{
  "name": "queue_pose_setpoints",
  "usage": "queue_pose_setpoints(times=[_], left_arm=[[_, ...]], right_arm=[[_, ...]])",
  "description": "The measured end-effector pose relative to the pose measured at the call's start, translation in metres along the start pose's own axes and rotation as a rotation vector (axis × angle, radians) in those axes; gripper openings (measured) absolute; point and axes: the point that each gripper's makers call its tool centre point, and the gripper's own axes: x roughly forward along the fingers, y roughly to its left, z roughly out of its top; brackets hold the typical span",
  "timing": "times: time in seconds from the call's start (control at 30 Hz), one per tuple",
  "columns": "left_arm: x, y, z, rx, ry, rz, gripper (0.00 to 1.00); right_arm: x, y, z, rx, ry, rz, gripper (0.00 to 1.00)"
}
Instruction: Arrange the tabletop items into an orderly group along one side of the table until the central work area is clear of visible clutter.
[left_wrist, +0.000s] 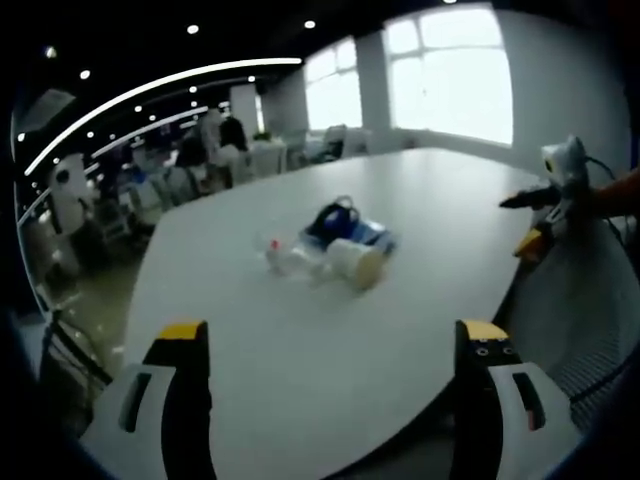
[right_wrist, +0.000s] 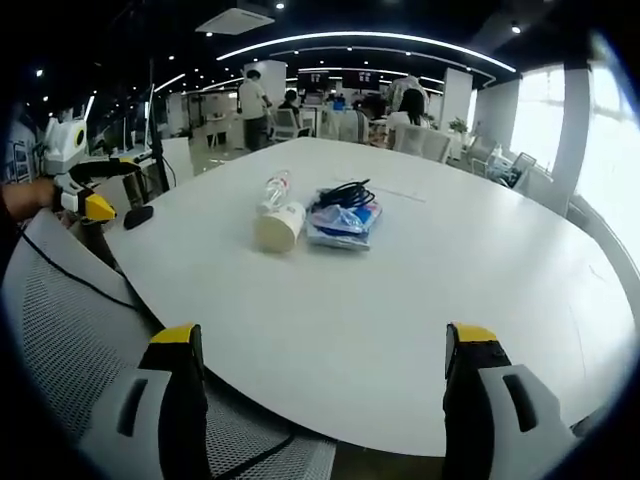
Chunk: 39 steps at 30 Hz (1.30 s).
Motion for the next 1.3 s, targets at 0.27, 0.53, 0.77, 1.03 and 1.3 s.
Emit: queue_pose_setpoints(times=[0.27,0.53,0.77,1.03,1.3], left_arm=[[0.001,0.003,0.001,-0.001,0.009,0.005,0.99],[0.002,0.014,0.018,-0.002,0.001,0.032,0.99],[0.011,0.023,0.031,-0.003,0.004,0.049,0.97],[0.026,0.036,0.04,-0.035,0.02,0.096,0.95],[0.045,0.042,0.056,-0.026,0.01,0.109,0.95]], right_arm=[[0.001,-0.001,-0.001,0.005,0.005,-0.002,1.0],[0.001,-0.002,0.0,0.005,0.005,-0.005,1.0],[0.001,-0.002,-0.001,0.009,0.01,-0.011,1.0],[0.001,-0.004,-0.001,0.011,0.005,-0.018,0.99],[0.0,-0.005,0.0,0.005,0.002,-0.021,0.99]])
